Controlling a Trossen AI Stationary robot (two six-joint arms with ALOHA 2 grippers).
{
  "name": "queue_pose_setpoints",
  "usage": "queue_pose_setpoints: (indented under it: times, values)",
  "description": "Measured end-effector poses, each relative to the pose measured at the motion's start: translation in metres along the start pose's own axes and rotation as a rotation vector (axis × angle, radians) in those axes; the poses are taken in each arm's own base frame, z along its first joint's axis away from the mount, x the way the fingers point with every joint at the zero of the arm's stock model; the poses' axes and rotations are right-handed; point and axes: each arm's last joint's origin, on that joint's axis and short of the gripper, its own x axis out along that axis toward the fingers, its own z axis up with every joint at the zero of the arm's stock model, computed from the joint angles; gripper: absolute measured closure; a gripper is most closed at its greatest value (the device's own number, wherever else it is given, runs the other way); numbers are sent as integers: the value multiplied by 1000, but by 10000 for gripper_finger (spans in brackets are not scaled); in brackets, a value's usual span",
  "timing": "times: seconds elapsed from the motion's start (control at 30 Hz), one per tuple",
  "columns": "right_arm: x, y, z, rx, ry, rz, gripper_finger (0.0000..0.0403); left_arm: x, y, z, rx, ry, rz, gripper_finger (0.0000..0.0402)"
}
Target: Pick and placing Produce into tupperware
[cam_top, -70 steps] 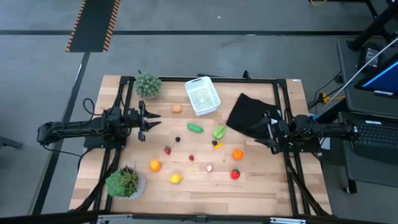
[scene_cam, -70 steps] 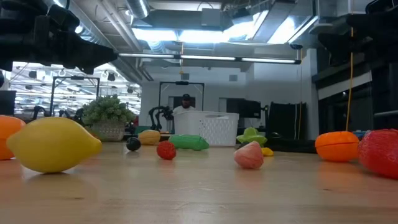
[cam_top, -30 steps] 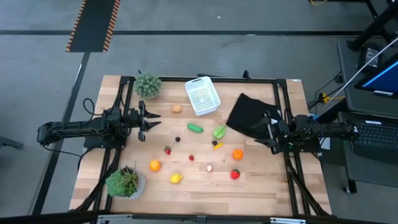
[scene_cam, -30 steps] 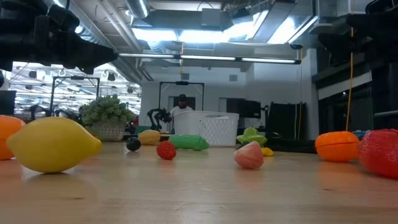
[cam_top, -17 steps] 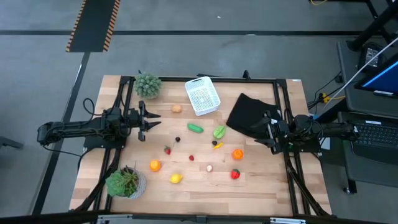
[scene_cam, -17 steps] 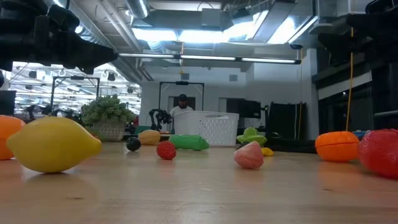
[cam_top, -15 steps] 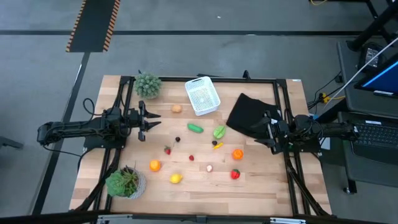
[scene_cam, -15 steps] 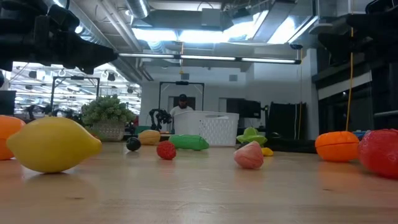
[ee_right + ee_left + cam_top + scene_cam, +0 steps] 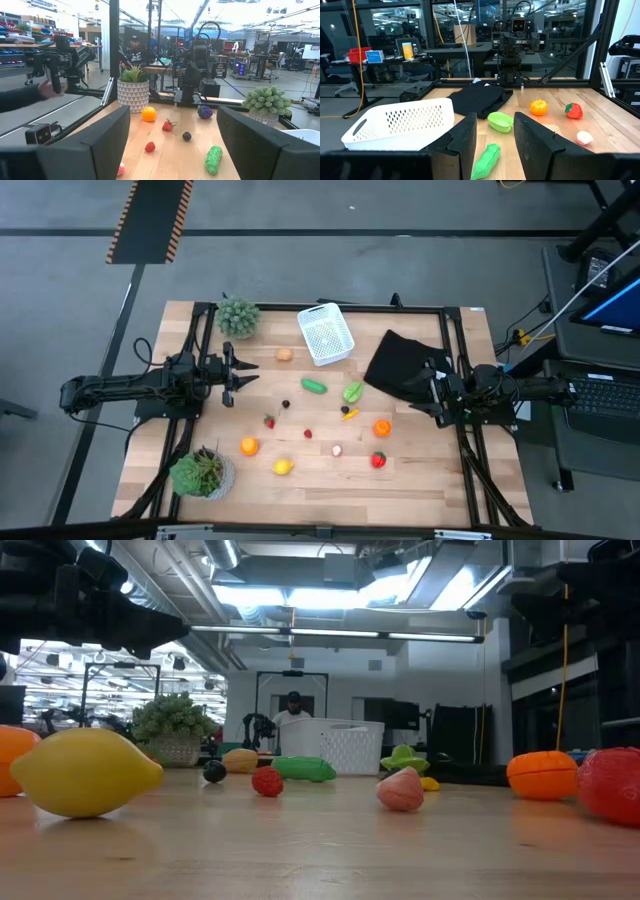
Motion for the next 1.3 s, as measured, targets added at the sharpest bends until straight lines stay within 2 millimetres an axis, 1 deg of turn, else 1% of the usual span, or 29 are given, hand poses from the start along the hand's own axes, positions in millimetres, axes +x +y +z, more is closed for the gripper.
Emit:
queue_pose_setpoints:
  times: [0.47, 0.73, 0.9, 1.03, 1.13, 1.3]
  values:
    - [0, 0, 0, -5, 3, 0, 103, 0, 0, 0, 0, 0, 0, 278]
    - [0, 0, -8, 24, 86, 2, 103, 0, 0, 0, -1, 0, 0, 278]
    - [-1, 0, -11, 38, 112, 1, 103, 0, -2, 0, -2, 4, -65, 278]
    - [0, -3, -9, 33, 99, -90, 103, 3, -2, -3, -25, 38, -70, 278]
    - [1, -5, -10, 33, 106, -156, 103, 6, -1, 2, -23, 44, -69, 278]
    - [6, -6, -4, 20, 59, -166, 103, 18, 0, 14, -22, 79, -68, 278]
